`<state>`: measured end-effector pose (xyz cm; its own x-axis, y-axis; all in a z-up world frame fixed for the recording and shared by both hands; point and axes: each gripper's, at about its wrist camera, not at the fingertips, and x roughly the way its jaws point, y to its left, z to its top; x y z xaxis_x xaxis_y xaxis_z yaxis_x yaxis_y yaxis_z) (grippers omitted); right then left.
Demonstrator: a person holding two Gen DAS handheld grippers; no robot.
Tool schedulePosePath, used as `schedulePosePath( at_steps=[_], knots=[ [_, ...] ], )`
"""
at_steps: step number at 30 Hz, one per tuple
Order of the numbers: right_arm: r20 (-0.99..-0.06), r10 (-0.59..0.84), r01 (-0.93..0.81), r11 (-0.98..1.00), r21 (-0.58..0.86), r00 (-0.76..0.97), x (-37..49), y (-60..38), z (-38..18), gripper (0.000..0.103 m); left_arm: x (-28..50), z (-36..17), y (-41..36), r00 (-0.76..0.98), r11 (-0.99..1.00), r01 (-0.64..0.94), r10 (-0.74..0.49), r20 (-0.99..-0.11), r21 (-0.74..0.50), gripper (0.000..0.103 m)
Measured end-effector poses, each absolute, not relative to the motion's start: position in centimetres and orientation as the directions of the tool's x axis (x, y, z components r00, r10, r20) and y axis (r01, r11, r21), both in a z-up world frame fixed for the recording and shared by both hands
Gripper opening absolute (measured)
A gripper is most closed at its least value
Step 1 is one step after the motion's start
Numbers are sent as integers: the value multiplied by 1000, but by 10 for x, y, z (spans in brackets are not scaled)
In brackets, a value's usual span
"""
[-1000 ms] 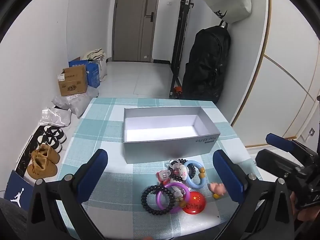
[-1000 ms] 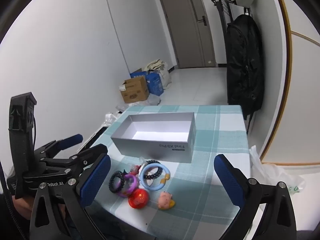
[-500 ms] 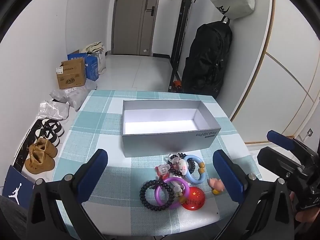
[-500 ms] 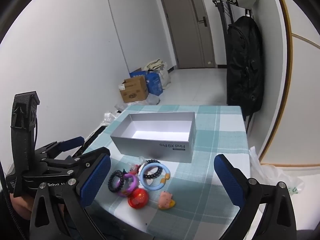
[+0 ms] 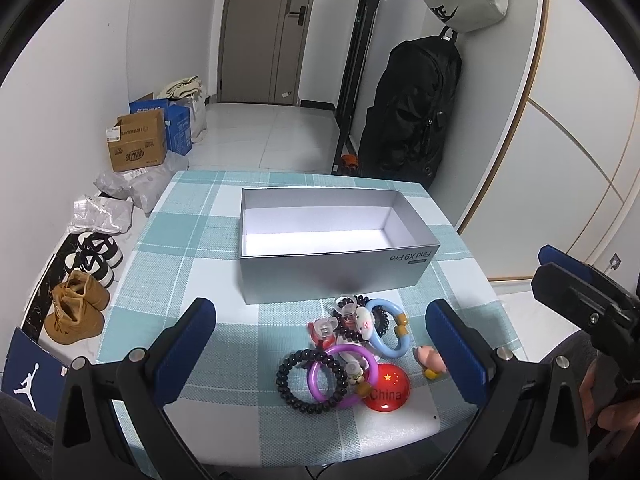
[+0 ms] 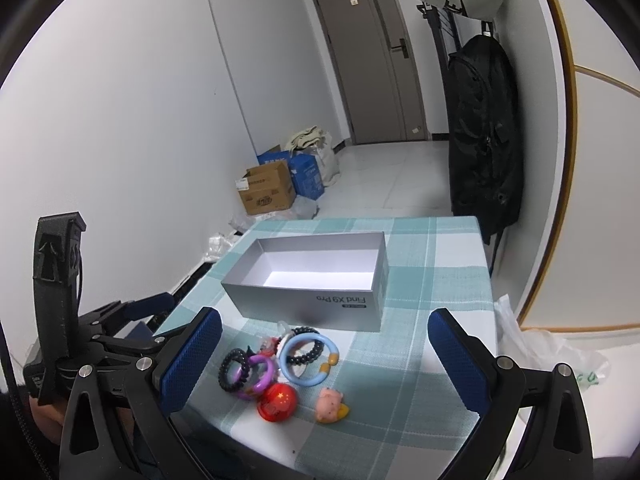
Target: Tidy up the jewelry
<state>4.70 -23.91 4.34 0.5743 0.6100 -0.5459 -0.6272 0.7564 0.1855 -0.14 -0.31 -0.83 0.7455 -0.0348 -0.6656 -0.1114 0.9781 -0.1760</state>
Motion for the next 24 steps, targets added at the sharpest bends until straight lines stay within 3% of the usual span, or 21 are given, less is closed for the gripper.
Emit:
schedulePosePath(
  at_steps=[24],
  knots=[
    [-540, 611, -626, 758, 185, 579, 47, -237, 43, 103, -1, -7, -10, 747, 980, -92, -48, -663, -175, 102]
  ],
)
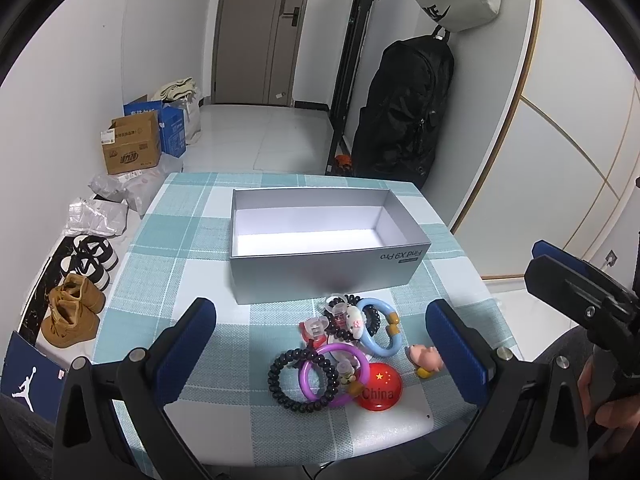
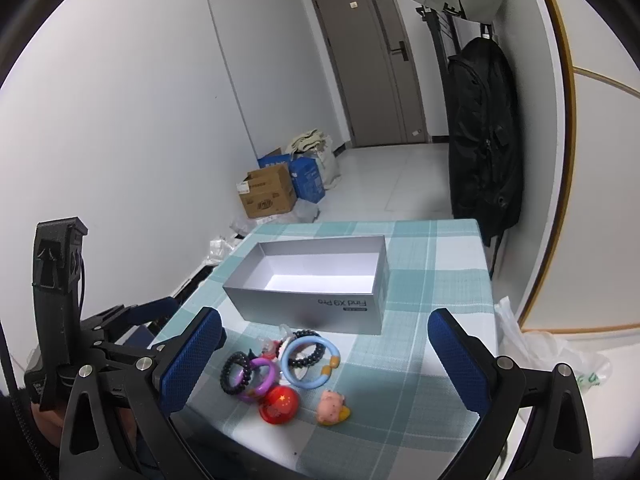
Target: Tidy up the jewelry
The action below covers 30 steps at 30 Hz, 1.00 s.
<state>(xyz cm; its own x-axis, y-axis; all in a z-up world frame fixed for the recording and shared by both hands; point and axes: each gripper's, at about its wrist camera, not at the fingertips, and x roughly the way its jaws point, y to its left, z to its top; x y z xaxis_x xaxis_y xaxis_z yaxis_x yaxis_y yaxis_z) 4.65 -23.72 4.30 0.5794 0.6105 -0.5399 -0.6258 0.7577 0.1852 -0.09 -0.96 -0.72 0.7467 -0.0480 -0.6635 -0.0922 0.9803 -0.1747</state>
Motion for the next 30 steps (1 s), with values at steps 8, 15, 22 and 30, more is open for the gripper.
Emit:
schedulePosePath(
  at_steps=[8, 15, 22, 30],
  knots=[
    [-538, 610, -622, 760, 187, 582, 47, -237, 42, 103, 0, -10, -10, 737, 979, -90, -59, -674, -184, 102],
    [-536, 611, -619, 761, 194, 583, 48, -237, 44, 103, 0, -17, -12, 712, 980, -69, -83, -698, -187, 102],
    [-541, 605, -604, 769, 208, 584, 53, -239, 42, 103, 2, -24, -13, 674, 977, -51, -120, -729, -208, 102],
    [-546, 608, -597, 770, 227, 577, 57, -240, 41, 103, 5, -41, 4, 604, 949, -94, -185, -775, -300, 102]
  ],
)
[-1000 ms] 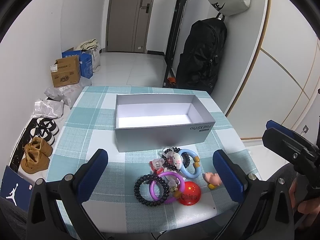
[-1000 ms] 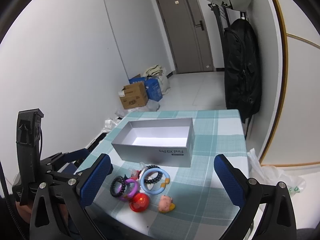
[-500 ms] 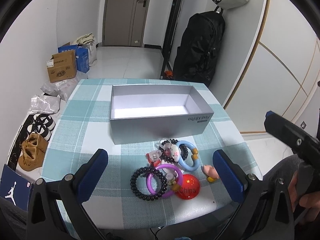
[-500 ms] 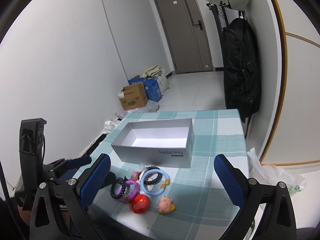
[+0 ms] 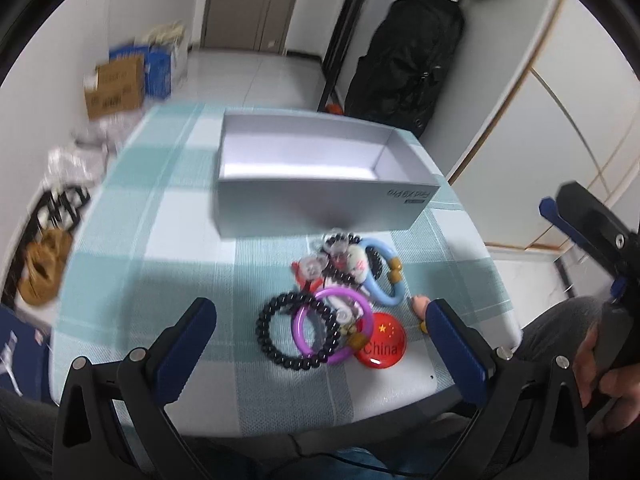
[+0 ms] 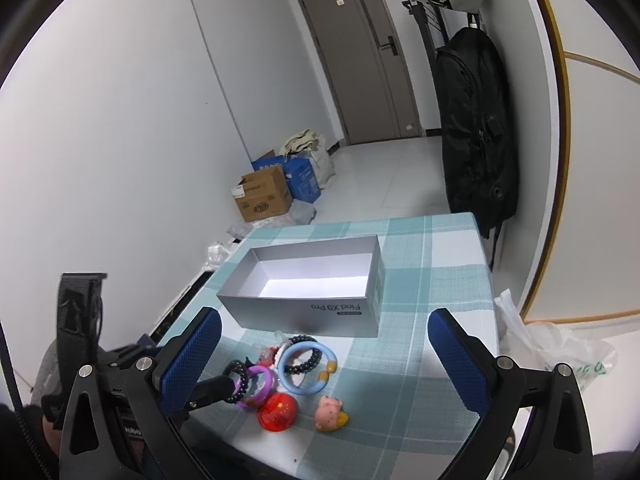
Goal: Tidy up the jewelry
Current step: 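Lower the left gripper onto the black bead bracelet and close it, then lift the black bead bracelet with the left gripper while the right gripper approaches the purple bangle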
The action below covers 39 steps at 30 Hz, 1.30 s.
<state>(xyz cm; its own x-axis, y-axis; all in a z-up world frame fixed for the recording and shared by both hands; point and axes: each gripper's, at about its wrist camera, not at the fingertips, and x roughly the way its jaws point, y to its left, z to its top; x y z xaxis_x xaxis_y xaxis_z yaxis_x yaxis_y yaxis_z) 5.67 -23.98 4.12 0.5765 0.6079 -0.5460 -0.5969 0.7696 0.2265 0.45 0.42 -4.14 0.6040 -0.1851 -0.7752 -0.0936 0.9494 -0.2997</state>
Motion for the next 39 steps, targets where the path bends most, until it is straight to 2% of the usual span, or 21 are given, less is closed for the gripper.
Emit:
schedulePosePath(
  at_steps=[4, 8, 13, 16, 18, 20, 22, 29, 35, 39],
  knots=[
    [-555, 602, -594, 773, 222, 575, 59, -238, 40, 103, 6, -53, 14, 563, 935, -126, -207, -800, -331, 101],
    [-570, 574, -586, 788, 188, 588, 62, -233, 37, 103, 12, -66, 13, 506, 945, -147, -183, -843, -293, 85],
    [-589, 568, -587, 788, 187, 574, 66, -228, 32, 103, 16, -64, 4, 504, 951, -121, -190, -843, -286, 83],
    [-594, 567, -590, 786, 183, 571, 68, -227, 30, 103, 17, -65, -1, 498, 957, -102, -188, -847, -273, 70],
    [-595, 565, -590, 787, 181, 571, 68, -226, 29, 103, 17, -64, 0, 497, 947, -83, -232, -836, -312, 50],
    [-597, 561, -588, 789, 178, 573, 67, -226, 29, 103, 17, -66, 0, 485, 957, -70, -215, -848, -283, 40],
    [-598, 560, -588, 790, 175, 573, 67, -225, 28, 103, 18, -67, -1, 485, 963, -60, -203, -851, -264, 37],
    [-603, 555, -587, 792, 171, 573, 67, -224, 28, 103, 17, -63, 6, 491, 947, -53, -251, -835, -316, 29],
    [-610, 543, -581, 798, 161, 576, 66, -224, 26, 103, 19, -59, 11, 501, 930, -63, -285, -817, -363, 29],
    [-649, 551, -588, 786, 192, 524, 68, -221, 18, 103, 16, -50, 18, 533, 917, -63, -304, -789, -395, 29]
  ],
)
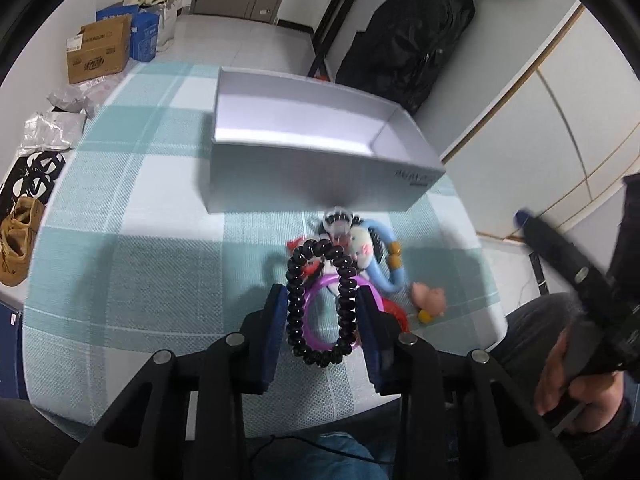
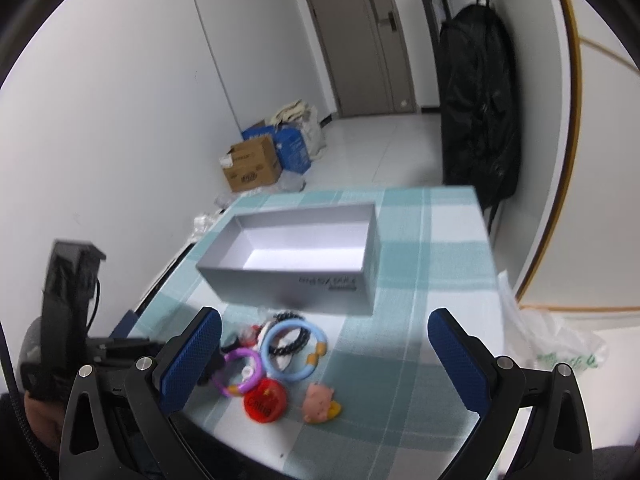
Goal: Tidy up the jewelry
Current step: 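Lift the black bead bracelet with the left gripper while the right gripper approaches the purple bangle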
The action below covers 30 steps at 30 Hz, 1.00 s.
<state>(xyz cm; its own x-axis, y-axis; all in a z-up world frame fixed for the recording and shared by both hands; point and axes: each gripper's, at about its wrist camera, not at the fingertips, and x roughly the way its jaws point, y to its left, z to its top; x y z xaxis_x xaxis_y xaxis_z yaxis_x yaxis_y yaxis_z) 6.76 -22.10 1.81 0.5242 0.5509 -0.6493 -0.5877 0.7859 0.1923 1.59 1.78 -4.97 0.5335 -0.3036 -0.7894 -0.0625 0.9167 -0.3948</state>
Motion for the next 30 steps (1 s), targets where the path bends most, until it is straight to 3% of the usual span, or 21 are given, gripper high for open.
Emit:
schedulePosePath(
  at_steps=[7, 18, 24, 26, 30],
  knots=[
    [-713, 580, -602, 749, 276, 394, 58, -211, -3, 103, 12, -35, 35, 586, 882, -95, -326, -742, -462, 29],
    [-782, 530, -724, 673, 151, 330, 24, -148, -31, 92, 11, -15, 71, 684, 843, -147, -291, -669, -517, 29],
    [-817, 431, -753, 658, -6, 383, 19, -120, -51, 82, 9, -18, 84, 692, 832, -155, -294, -659, -533, 29],
    [-826, 390, -762, 644, -70, 406, 17, -112, -57, 70, 8, -19, 89, 694, 830, -157, -292, -658, -535, 29],
    [-820, 354, -768, 622, -152, 449, 13, -103, -62, 62, 8, -21, 93, 693, 821, -162, -300, -656, -547, 29]
  ],
)
